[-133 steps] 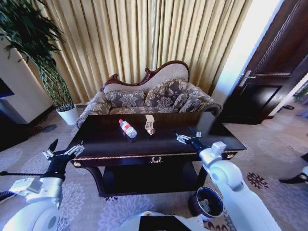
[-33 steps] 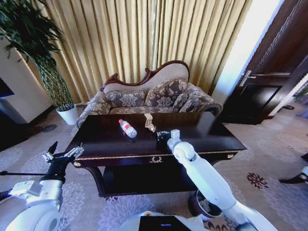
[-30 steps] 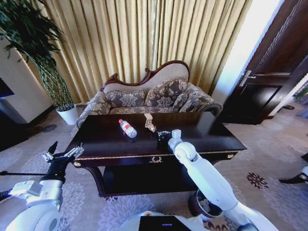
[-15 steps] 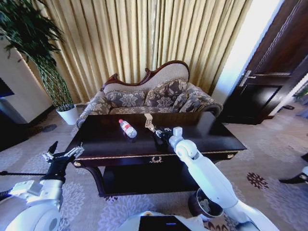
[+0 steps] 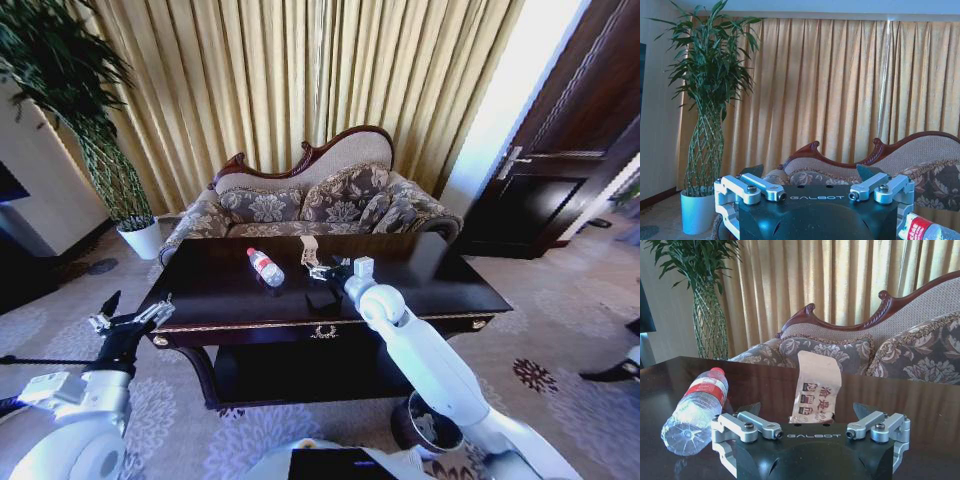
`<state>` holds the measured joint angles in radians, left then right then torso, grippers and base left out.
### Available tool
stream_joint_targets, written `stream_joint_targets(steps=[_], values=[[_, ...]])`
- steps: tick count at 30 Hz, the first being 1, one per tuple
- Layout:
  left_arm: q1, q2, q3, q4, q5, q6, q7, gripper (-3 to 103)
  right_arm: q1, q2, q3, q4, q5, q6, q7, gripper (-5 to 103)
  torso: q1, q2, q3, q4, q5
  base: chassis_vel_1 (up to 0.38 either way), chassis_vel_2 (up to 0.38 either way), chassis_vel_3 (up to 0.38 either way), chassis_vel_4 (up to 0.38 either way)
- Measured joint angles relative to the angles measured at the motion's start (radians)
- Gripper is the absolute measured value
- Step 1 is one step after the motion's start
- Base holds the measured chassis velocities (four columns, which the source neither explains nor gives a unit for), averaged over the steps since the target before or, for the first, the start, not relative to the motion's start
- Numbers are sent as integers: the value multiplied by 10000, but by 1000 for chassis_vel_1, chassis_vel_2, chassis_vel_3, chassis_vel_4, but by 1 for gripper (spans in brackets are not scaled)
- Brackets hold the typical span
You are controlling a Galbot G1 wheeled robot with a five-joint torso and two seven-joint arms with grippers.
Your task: Move to the front of the table and place the trash on the table into the trash bin.
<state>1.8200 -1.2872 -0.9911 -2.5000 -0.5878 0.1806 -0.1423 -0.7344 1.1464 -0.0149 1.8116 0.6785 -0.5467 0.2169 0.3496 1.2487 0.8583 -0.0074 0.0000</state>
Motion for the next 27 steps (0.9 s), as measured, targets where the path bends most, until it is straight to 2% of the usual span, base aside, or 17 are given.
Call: stream_joint_targets(steps=[20, 27], values=[[16, -87, -16, 0, 36, 11, -4, 100, 1087, 310, -881, -959, -65, -72, -5, 100, 0, 0, 1, 0, 0, 0, 0, 0, 0], [5, -129, -4, 0, 57, 47, -20, 100, 1680, 313, -1174, -1485, -360, -537, -14, 100, 1, 0, 0, 0, 0, 0, 0, 0, 0]])
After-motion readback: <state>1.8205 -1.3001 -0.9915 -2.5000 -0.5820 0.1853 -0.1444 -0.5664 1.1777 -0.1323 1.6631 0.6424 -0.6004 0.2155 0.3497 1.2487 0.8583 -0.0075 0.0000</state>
